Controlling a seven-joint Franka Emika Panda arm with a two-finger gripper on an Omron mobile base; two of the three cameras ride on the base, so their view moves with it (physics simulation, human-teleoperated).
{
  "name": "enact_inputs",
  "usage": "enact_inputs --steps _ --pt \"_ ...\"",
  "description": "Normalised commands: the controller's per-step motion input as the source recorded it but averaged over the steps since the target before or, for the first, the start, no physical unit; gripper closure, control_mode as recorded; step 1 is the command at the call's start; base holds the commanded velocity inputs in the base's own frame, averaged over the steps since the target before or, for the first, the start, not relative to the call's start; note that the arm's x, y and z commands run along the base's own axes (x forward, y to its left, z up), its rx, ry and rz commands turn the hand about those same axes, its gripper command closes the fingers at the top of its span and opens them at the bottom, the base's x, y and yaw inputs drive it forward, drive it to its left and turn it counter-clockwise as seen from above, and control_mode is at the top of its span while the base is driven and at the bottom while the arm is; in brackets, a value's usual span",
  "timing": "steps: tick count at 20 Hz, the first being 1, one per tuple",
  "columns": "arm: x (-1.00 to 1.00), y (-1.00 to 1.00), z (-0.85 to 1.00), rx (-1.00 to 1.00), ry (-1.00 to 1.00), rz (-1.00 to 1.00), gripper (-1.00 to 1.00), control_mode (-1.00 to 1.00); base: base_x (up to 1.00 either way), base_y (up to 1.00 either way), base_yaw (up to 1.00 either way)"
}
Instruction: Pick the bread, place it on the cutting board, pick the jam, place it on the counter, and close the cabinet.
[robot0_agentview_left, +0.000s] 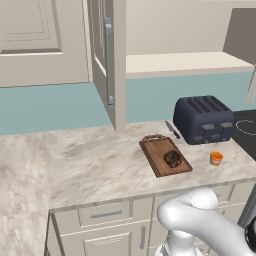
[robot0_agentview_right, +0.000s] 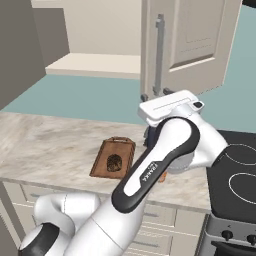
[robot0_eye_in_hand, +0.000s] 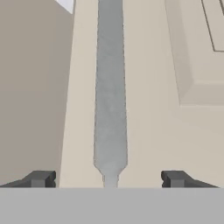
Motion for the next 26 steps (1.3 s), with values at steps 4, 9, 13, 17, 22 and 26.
enact_inputs --steps 4,9,13,17,22,26 --pt "0.37 0.05 0.0 0.03 0.0 0.1 -1.0 -1.0 0.0 0.0 0.0" --pt "0.42 0.03 0.0 0.03 0.0 0.1 -1.0 -1.0 0.0 0.0 0.0" --pt "0.44 0.04 0.0 0.02 0.0 0.1 -1.0 -1.0 0.0 0.0 0.0" --pt "0.36 0.11 0.0 0.0 0.0 0.08 -1.0 -1.0 0.0 0.0 0.0" --pt "0.29 0.25 0.0 0.0 0.0 0.03 -1.0 -1.0 0.0 0.0 0.0" --pt "0.39 0.29 0.0 0.0 0.0 0.01 -1.0 -1.0 0.0 0.0 0.0"
